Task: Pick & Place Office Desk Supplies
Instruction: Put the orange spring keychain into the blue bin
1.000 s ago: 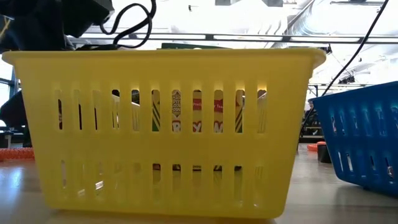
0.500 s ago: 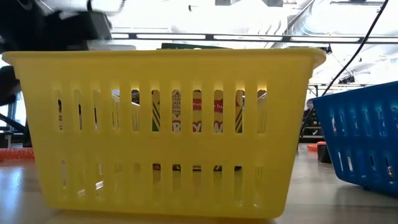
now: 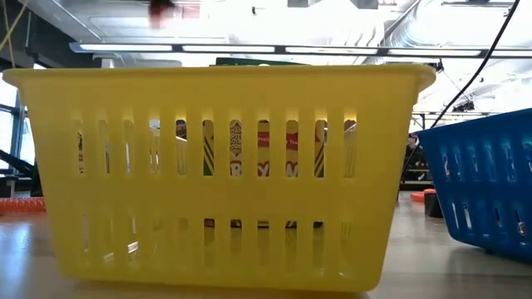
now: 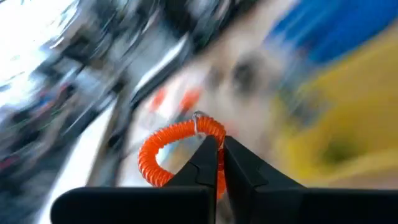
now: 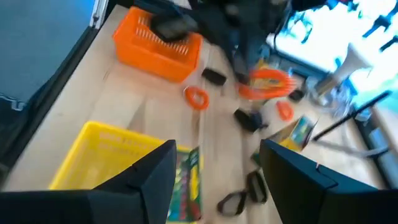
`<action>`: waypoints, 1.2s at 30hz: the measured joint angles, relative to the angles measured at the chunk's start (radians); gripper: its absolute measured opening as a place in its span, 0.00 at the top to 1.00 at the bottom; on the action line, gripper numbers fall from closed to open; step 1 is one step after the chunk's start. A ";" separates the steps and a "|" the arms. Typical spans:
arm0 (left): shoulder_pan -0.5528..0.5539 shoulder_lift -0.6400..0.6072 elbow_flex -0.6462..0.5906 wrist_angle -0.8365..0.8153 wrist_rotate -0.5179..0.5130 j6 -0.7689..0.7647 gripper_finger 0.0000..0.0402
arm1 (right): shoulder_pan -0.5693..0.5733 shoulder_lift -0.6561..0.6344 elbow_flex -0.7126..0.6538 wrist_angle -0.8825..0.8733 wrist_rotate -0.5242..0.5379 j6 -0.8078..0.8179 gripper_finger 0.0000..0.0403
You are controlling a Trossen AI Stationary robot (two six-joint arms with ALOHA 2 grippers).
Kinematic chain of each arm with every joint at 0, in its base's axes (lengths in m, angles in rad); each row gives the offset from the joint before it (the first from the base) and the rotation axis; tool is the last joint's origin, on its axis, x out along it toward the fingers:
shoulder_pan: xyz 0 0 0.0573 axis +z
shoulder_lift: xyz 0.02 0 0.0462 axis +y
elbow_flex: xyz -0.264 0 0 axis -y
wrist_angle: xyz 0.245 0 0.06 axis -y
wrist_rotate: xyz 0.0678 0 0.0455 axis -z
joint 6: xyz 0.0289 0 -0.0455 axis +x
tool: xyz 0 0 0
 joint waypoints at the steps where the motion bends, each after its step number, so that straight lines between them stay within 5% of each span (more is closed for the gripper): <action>1: -0.007 -0.006 0.004 0.064 0.061 0.028 0.99 | -0.004 0.000 0.000 0.023 0.000 -0.043 0.47; 5: -0.013 -0.024 0.005 0.225 0.287 0.015 0.99 | -0.009 0.000 0.000 0.123 -0.012 -0.216 0.52; 17: 0.115 -0.029 0.004 0.282 0.610 -0.350 0.99 | -0.029 0.000 0.001 0.232 -0.258 -0.500 0.58; 21: 0.156 -0.029 0.004 0.281 0.677 -0.401 0.99 | -0.055 0.000 0.001 0.224 -0.345 -0.527 0.53; 27: 0.193 -0.029 0.004 0.281 0.774 -0.435 0.99 | -0.089 0.000 0.001 0.225 -0.297 -0.503 0.53; 36: 0.202 -0.029 0.004 0.318 0.765 -0.434 0.99 | -0.110 0.025 0.002 0.219 -0.367 -0.489 0.57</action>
